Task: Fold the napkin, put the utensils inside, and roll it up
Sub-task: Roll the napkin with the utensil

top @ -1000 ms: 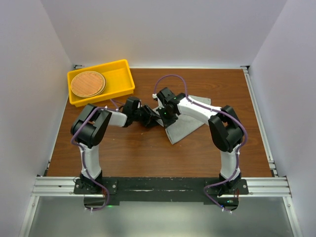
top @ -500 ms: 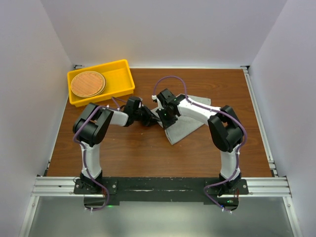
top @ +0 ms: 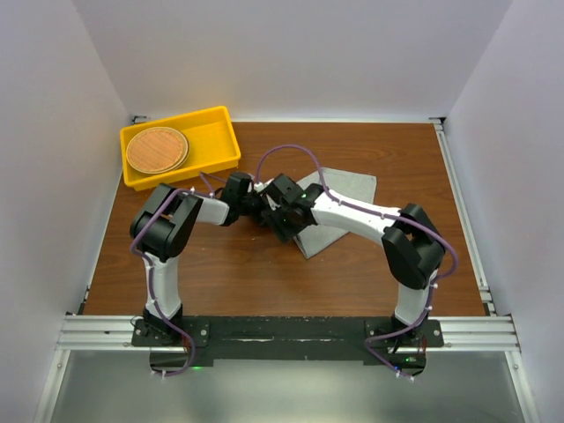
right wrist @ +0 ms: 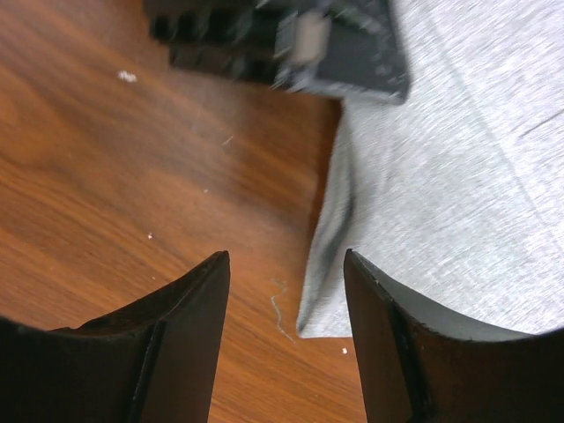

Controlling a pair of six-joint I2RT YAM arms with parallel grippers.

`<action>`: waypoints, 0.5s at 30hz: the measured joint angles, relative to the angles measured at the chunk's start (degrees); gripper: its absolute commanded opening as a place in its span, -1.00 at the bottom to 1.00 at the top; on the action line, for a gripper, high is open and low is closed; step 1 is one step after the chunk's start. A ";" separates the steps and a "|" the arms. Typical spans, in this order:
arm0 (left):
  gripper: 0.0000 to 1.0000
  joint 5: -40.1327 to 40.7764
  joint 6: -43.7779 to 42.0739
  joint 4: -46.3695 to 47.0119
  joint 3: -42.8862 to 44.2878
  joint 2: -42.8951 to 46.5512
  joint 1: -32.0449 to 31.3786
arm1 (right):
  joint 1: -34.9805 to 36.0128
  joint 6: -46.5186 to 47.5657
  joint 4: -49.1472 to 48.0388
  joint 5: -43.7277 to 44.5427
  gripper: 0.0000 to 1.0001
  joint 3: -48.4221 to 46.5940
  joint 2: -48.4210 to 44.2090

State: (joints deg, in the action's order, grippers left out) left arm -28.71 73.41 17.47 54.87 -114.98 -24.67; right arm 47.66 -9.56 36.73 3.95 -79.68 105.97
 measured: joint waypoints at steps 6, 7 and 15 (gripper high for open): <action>-0.79 -0.13 -0.59 0.00 0.00 0.00 0.00 | 5.09 0.20 -0.37 6.88 0.13 3.67 0.15; -0.79 -0.15 -0.61 0.00 0.00 0.00 0.00 | 6.05 0.31 -0.39 8.52 0.12 4.09 0.42; -0.80 -0.17 -0.63 0.00 0.00 0.00 0.00 | 8.98 0.68 -1.09 15.72 0.08 5.95 0.74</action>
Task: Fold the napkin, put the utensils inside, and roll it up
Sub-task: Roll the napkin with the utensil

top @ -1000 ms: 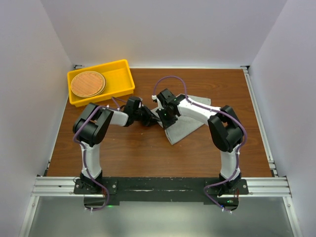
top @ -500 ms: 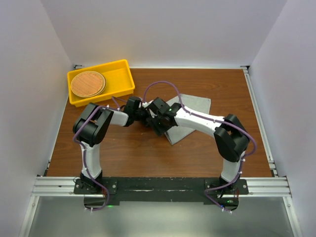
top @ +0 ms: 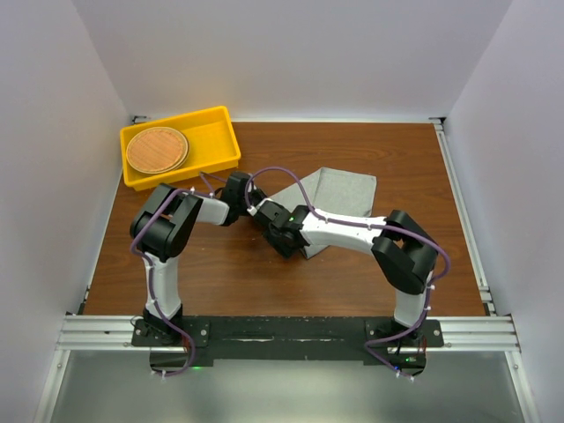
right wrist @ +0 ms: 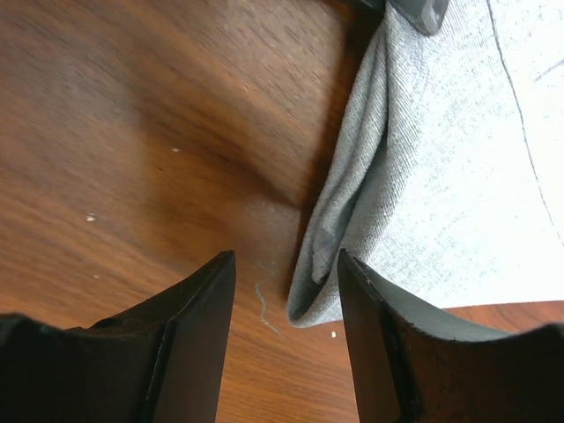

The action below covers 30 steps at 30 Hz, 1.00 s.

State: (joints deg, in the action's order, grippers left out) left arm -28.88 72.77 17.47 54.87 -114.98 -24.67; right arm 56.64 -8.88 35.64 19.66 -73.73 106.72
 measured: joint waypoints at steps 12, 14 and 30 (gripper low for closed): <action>-0.81 -0.02 0.00 -0.02 0.00 0.00 0.00 | 0.24 -0.04 1.07 2.32 0.25 -0.17 -2.01; -0.82 -0.04 0.00 -0.02 0.00 0.00 0.00 | 0.24 -0.07 1.05 2.32 0.22 -0.17 -2.01; -0.84 -0.26 0.02 -0.20 0.00 0.00 0.00 | 0.24 0.15 -1.92 5.97 -0.07 0.48 3.28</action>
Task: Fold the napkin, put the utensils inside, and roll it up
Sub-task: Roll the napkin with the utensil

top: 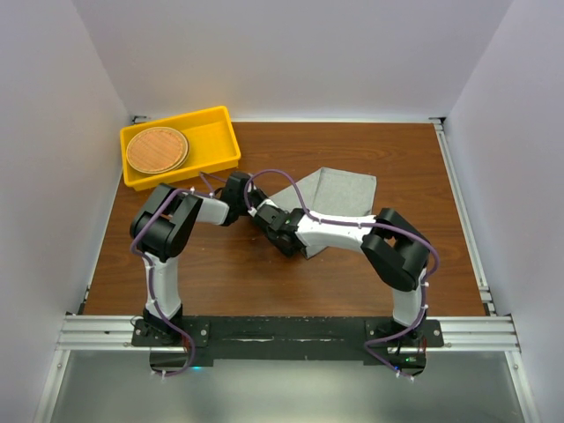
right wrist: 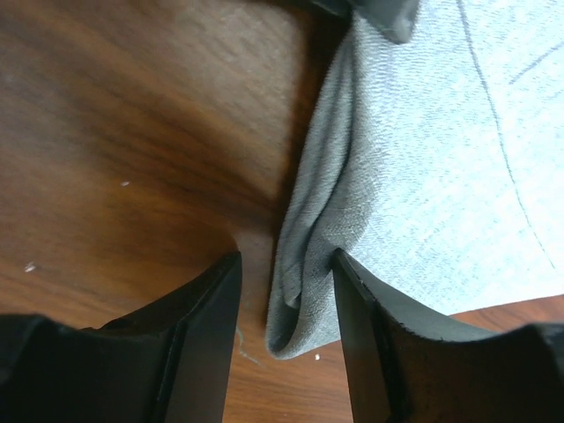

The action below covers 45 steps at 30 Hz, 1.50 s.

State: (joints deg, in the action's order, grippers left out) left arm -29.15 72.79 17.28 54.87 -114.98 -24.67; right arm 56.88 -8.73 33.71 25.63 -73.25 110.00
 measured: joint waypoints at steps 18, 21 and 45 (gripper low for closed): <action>-0.32 -0.04 -5.53 -5.75 3.15 0.00 0.22 | -2.38 -0.68 -2.05 -0.44 -1.00 2.05 -0.85; -0.18 -0.20 -7.43 -7.19 4.46 0.07 0.42 | -5.22 -0.87 -2.36 -5.33 -1.00 2.58 -2.16; -0.72 2.64 -13.86 -14.88 7.67 0.35 3.67 | -17.18 -0.74 -5.57 -28.85 -0.53 5.25 -6.29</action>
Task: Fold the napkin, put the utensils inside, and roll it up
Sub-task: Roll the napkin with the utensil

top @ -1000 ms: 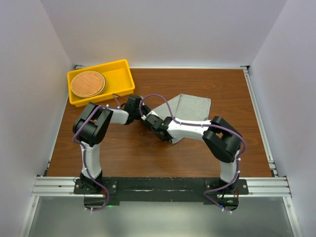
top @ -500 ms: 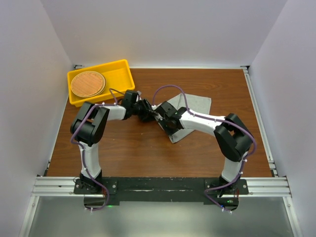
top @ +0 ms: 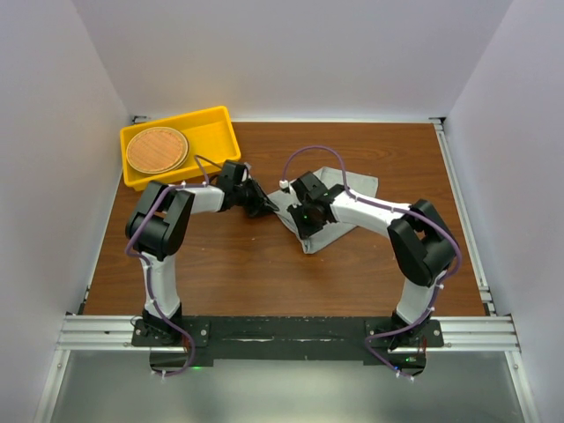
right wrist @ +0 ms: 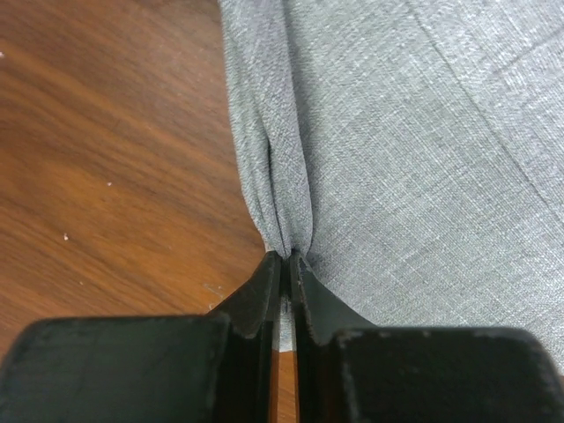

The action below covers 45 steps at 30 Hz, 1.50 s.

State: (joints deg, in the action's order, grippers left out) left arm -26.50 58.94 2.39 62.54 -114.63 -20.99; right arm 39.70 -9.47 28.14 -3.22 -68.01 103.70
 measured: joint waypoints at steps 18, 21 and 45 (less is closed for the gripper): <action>-0.78 -1.09 0.00 0.22 0.00 -0.39 0.37 | 5.27 3.37 7.02 9.05 0.02 -17.66 6.56; -0.78 -1.36 0.02 0.28 0.00 -0.46 0.44 | 5.62 3.91 7.32 10.82 -0.05 -19.23 10.05; -0.80 -1.49 0.63 0.24 0.04 -0.57 0.55 | 9.44 5.38 7.65 19.69 -0.14 -18.10 14.71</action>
State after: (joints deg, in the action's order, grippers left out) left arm -27.99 59.57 2.63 62.59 -115.20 -20.45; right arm 49.15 -4.10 35.79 16.47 -86.11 118.41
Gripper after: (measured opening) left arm 0.110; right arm 0.413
